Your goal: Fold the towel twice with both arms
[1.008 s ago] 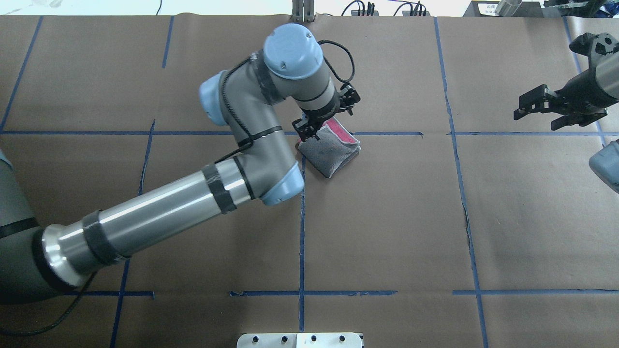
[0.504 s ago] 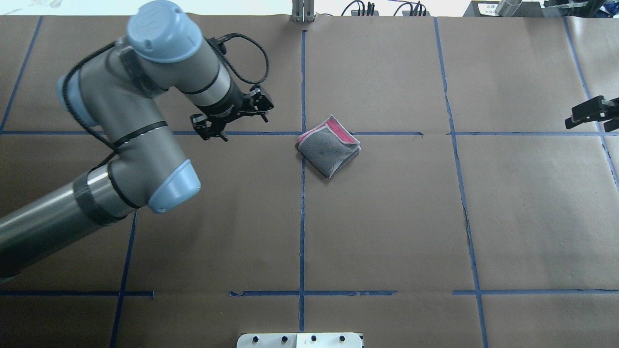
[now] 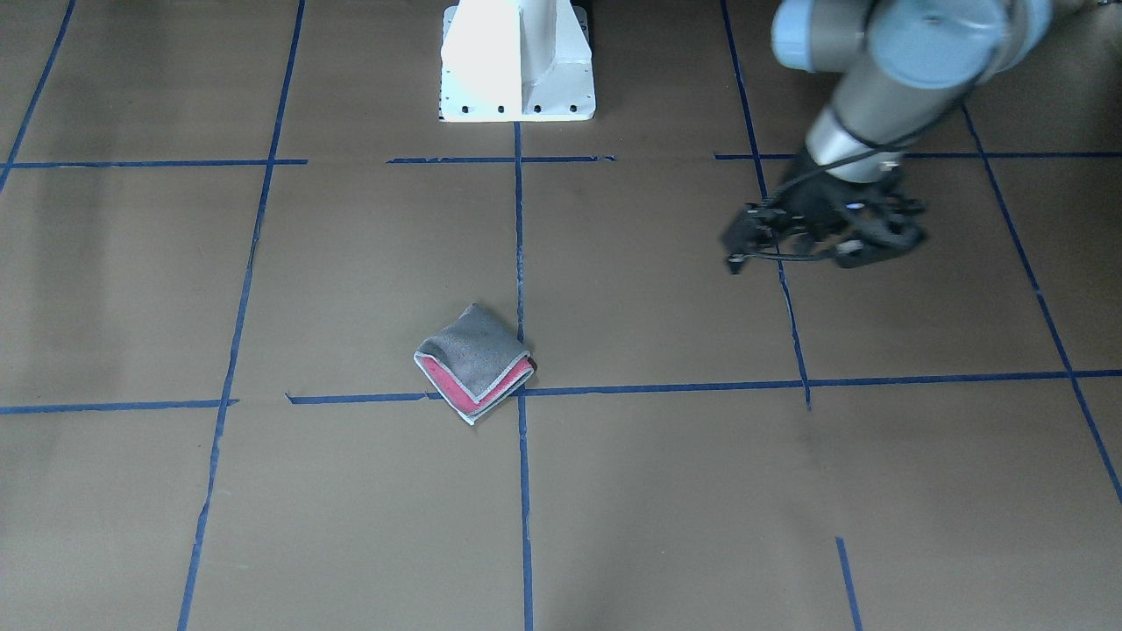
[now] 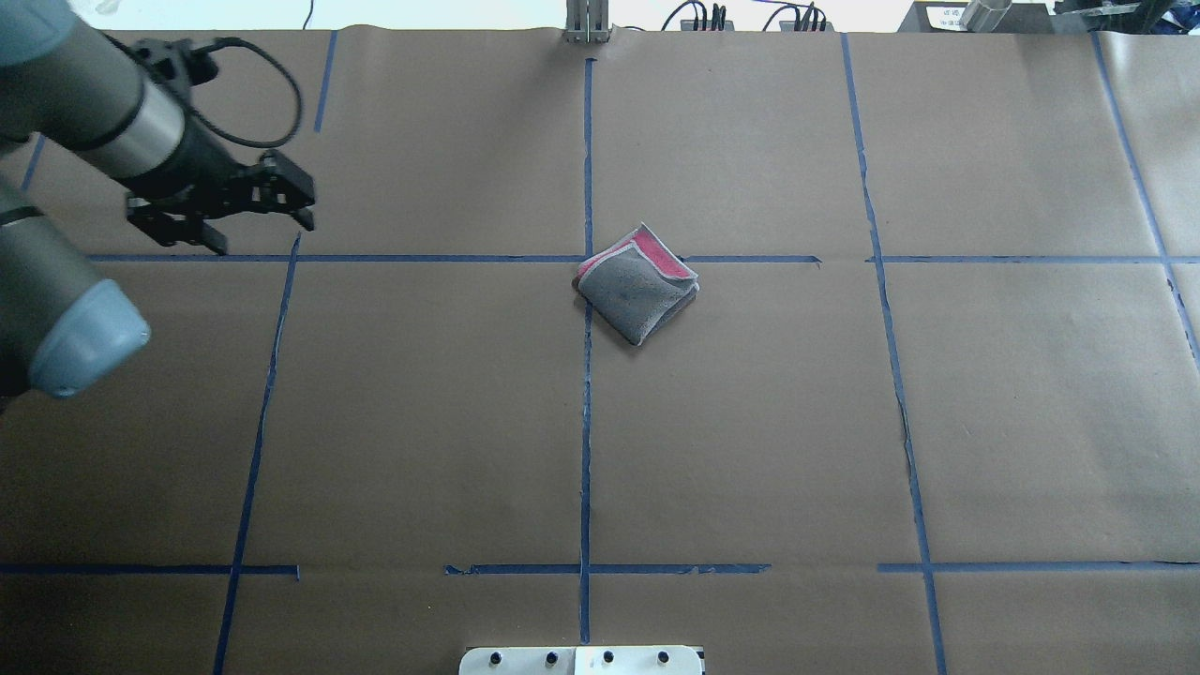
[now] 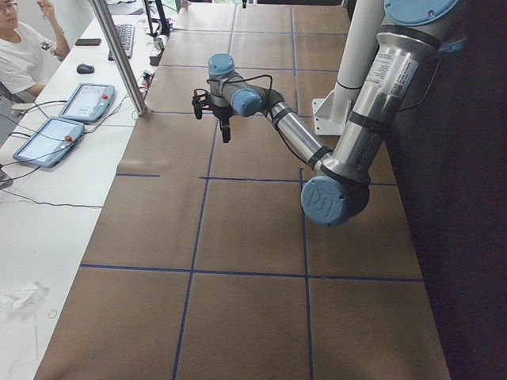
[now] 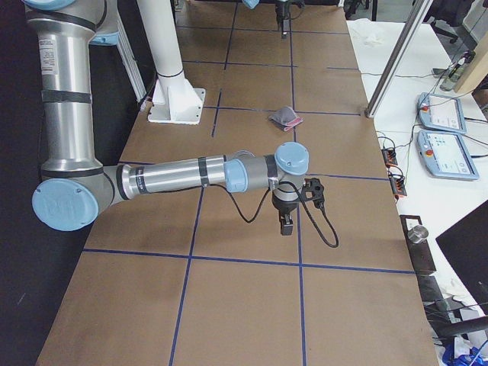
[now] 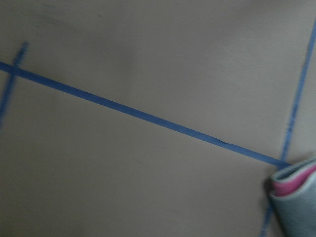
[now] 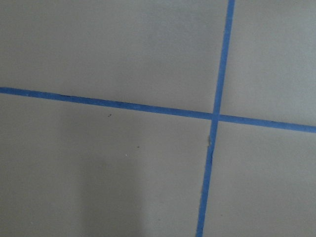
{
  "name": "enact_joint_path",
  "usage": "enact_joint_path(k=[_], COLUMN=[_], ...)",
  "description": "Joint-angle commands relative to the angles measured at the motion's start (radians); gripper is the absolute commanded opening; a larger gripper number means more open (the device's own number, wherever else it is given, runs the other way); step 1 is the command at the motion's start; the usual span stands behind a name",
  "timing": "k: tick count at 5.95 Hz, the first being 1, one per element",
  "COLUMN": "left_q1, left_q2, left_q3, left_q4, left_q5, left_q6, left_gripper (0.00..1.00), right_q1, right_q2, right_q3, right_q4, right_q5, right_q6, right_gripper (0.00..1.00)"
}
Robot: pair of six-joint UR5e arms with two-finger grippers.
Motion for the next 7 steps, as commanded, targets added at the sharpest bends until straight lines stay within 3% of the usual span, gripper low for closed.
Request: enact_joint_path(k=[1, 2, 4, 7], left_q1=[-0.207, -0.314, -0.470, -0.576], left_q2=[0.192, 0.271, 0.293, 0.293], left_q3=[0.008, 0.010, 0.116, 0.330], left_q4=[0.025, 0.075, 0.194, 0.183], left_q5=[-0.103, -0.108, -0.107, -0.110], left_q6=[0.379, 0.572, 0.923, 1.160], left_gripper=[1.00, 1.00, 1.00, 1.00], right_q1=[0.068, 0.067, 0.068, 0.088], right_q2=[-0.099, -0.116, -0.124, -0.131], right_q3=[0.024, 0.018, -0.028, -0.026], right_q4=[-0.020, -0.018, -0.015, -0.015], right_q5=[0.097, 0.100, 0.101, 0.103], right_q6=[-0.041, -0.036, -0.048, -0.044], right_gripper=[1.00, 1.00, 1.00, 1.00])
